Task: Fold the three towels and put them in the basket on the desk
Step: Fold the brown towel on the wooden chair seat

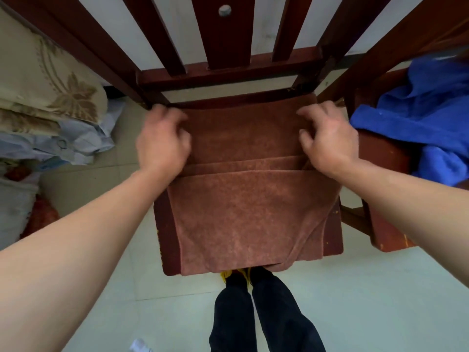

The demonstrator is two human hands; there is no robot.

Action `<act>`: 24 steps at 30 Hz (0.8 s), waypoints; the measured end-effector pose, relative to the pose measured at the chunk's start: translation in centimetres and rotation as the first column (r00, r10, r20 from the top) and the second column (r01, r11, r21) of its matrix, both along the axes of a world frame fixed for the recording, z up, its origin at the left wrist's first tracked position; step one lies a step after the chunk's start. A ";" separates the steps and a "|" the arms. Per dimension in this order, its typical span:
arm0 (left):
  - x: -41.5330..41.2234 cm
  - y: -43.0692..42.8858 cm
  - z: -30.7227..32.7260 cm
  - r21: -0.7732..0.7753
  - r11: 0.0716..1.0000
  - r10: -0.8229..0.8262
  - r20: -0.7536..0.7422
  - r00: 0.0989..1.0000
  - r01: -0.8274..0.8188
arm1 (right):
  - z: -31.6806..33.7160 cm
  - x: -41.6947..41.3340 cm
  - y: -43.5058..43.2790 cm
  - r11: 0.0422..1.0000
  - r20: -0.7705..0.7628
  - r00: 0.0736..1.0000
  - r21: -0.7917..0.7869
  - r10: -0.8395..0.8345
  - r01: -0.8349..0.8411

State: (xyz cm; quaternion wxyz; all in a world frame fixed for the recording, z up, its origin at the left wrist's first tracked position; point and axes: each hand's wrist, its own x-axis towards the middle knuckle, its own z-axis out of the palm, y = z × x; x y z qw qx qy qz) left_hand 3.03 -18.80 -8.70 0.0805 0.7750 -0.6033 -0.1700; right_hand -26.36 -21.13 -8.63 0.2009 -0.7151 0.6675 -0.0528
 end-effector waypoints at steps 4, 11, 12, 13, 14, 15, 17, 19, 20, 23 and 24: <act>-0.4 0.8 -1.8 0.168 0.966 -0.217 0.112 0.970 0.196 | -1.0 -0.4 0.1 0.986 -0.027 0.995 0.142 0.091 -0.086; -0.8 8.6 0.3 0.114 0.873 0.488 -0.175 0.855 -0.475 | 2.0 -3.4 5.5 0.915 0.076 0.915 0.116 -0.397 0.387; -1.3 10.9 0.5 0.159 0.817 0.576 -0.215 0.788 -0.554 | 2.3 -3.7 7.4 0.857 0.104 0.855 0.163 -0.508 0.489; -1.8 13.4 0.6 0.222 0.753 0.658 -0.218 0.721 -0.620 | 2.4 -4.1 9.6 0.782 0.109 0.783 0.228 -0.612 0.579; -2.4 15.8 0.6 0.293 0.688 0.723 -0.192 0.664 -0.664 | 2.1 -4.4 11.9 0.705 0.088 0.719 0.308 -0.690 0.639; -3.0 18.1 0.4 0.365 0.631 0.765 -0.145 0.628 -0.685 | 1.8 -4.5 14.1 0.633 0.044 0.675 0.397 -0.737 0.665; -4.5 21.8 -0.1 0.479 0.566 0.780 -0.050 0.624 -0.670 | 1.0 -4.6 18.5 0.539 -0.052 0.672 0.553 -0.739 0.636; -5.8 23.8 -0.6 0.529 0.529 0.789 -0.019 0.615 -0.663 | 0.2 -4.0 21.5 0.482 -0.114 0.700 0.648 -0.705 0.590; -6.1 24.1 -0.8 0.532 0.508 0.807 -0.021 0.590 -0.677 | -0.2 -3.7 22.3 0.467 -0.132 0.704 0.661 -0.698 0.587; -5.5 24.5 -1.3 0.518 0.451 0.867 -0.060 0.496 -0.726 | -0.7 -3.1 23.4 0.451 -0.069 0.642 0.654 -0.763 0.607; -5.1 24.6 -1.2 0.515 0.456 0.868 -0.078 0.490 -0.726 | -0.6 -3.0 23.4 0.436 -0.037 0.595 0.643 -0.803 0.629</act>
